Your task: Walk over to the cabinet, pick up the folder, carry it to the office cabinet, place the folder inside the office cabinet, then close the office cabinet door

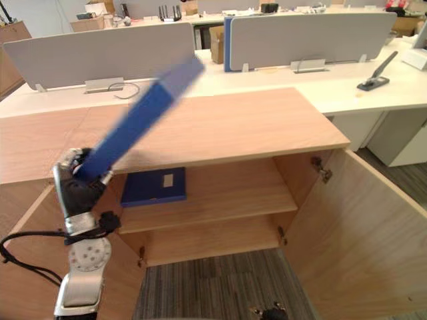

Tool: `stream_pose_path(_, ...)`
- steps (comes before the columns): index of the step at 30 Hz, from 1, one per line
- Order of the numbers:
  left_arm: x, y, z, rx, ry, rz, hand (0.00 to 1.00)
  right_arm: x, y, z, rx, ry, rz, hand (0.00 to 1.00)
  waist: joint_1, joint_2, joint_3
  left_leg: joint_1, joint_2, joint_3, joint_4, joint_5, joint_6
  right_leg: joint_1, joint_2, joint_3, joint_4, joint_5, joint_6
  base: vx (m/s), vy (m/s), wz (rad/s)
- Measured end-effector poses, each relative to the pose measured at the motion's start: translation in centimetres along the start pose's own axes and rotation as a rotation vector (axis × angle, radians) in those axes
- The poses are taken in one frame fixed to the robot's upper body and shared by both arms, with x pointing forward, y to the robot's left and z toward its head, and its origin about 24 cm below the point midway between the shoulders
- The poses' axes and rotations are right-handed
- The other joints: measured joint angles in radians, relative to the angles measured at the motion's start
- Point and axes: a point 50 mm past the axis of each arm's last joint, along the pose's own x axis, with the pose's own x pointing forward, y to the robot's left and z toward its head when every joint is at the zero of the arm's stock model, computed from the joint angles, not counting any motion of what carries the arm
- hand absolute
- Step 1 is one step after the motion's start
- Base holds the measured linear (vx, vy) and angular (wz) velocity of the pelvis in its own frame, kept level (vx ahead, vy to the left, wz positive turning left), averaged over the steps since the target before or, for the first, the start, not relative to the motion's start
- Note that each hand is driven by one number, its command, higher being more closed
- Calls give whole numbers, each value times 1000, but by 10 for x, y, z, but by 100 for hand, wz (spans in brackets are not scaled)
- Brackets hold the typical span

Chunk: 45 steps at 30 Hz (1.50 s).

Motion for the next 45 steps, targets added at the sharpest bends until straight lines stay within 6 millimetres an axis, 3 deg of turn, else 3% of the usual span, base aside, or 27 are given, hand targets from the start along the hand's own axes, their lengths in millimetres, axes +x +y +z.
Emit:
stream_pose_path(1,3,7,4,-235,19,29,100,0,-1,-1,58,6,-3,0,0,0,0,1,1,0,0,-1,1,0,0,1,3,-1,0,0,0,0)
stream_pose_path(4,5,31,18,-650,-46,168,100,0,1,3,158,-5,0,0,2,0,0,3,1,-1,1,-3,4,-2,-1,1,14,-2,2,0,0,0)
stream_pose_path(7,-1,51,26,-841,-128,274,100,-2,12,14,191,-64,35,0,10,0,-1,5,1,-2,1,-3,5,-3,-2,1,22,-5,5,-47,25,1)
stream_pose_path(10,-9,59,27,-963,-161,325,100,-12,36,52,169,-247,138,0,25,-1,-3,5,0,-3,1,-2,6,-7,-4,0,31,-6,6,-49,22,1)
stream_pose_path(11,-12,61,26,-981,-161,325,100,-21,45,75,172,-350,178,0,25,-1,-4,5,0,-3,1,-2,7,-8,-5,0,32,-6,7,-41,20,1)
stream_pose_path(12,-14,61,26,-987,-156,316,100,-31,51,97,191,-461,209,0,25,-2,-5,5,0,-3,1,-1,7,-9,-6,0,35,-7,7,-37,20,0)
stream_pose_path(16,-17,57,23,-993,-116,253,100,-71,51,151,263,-767,252,0,21,-7,-8,4,-1,-2,1,0,8,-12,-7,1,35,-7,8,-8,5,0)
stream_pose_path(19,-20,53,20,-988,-74,218,100,-101,45,172,332,-933,284,0,16,-8,-8,4,-2,0,1,0,8,-12,-6,4,31,-7,8,1,2,-1)
stream_pose_path(21,-23,49,9,-951,-4,196,100,-137,35,193,419,-1126,320,0,10,-8,-7,4,0,1,3,0,8,-12,-3,7,29,-7,8,-6,-2,-4)
stream_pose_path(28,-33,39,-16,-891,159,152,100,-207,22,225,514,-1500,411,0,-1,-16,-5,5,0,7,7,-3,8,-18,-3,21,32,-7,8,-19,9,-4)
stream_pose_path(39,-29,33,-19,-723,158,-26,100,-242,31,260,458,-1685,713,0,-2,-28,-6,-8,0,2,27,-7,9,-34,-5,29,46,-7,8,-25,9,-1)
stream_pose_path(45,-22,30,-17,-606,140,-122,100,-232,51,276,440,-1524,1030,0,-1,-35,-2,-14,1,-1,37,-7,9,-37,-6,29,51,-6,8,-20,6,1)
